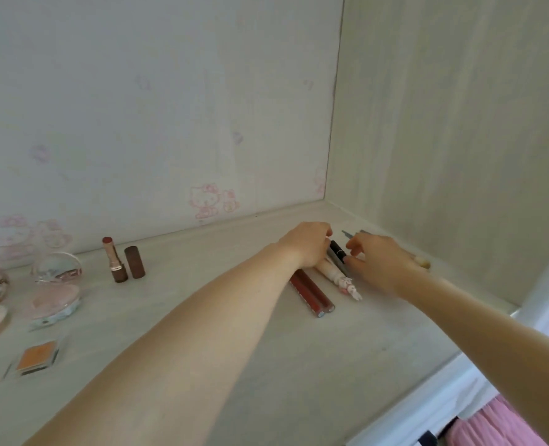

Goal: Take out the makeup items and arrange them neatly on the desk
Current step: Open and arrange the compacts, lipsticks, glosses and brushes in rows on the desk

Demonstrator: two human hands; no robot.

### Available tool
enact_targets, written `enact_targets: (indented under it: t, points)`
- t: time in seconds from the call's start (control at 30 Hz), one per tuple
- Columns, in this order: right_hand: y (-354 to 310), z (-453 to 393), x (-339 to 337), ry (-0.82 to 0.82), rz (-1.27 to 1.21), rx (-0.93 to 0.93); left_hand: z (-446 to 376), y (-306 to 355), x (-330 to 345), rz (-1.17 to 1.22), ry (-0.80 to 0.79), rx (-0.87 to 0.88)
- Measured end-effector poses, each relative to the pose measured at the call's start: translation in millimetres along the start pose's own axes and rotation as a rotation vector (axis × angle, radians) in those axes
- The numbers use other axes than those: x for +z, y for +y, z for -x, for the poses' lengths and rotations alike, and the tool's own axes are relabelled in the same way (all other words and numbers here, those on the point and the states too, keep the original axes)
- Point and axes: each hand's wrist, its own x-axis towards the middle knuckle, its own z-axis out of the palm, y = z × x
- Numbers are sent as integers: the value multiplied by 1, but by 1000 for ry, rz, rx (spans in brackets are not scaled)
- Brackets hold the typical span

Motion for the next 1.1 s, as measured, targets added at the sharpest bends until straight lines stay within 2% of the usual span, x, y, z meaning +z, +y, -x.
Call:
enact_targets:
  t: [0.1,0.4,0.73,0.83,0.93,1.03,1.1]
  points:
    - [2,-5,6,-6,-62,20,-13,-3,5,-15,-25,-10]
    - [-3,-7,5,-16,-7,36,-20,-2,12,-39,-45,17]
    - [-2,-2,3,-18,-46,84,-11,2,9,105,49,23]
    - [-1,-1,5,50,-167,127,-5,5,6,321,192,-6]
    - [-2,0,5,186,-420,197,2,13,1,677,316,-114]
    - [-11,4,-1,281,-709,247,16,21,-10,1087,360,-200]
    - [-21,11,-6,317,-845,252,27,23,-17,1270,366,-238]
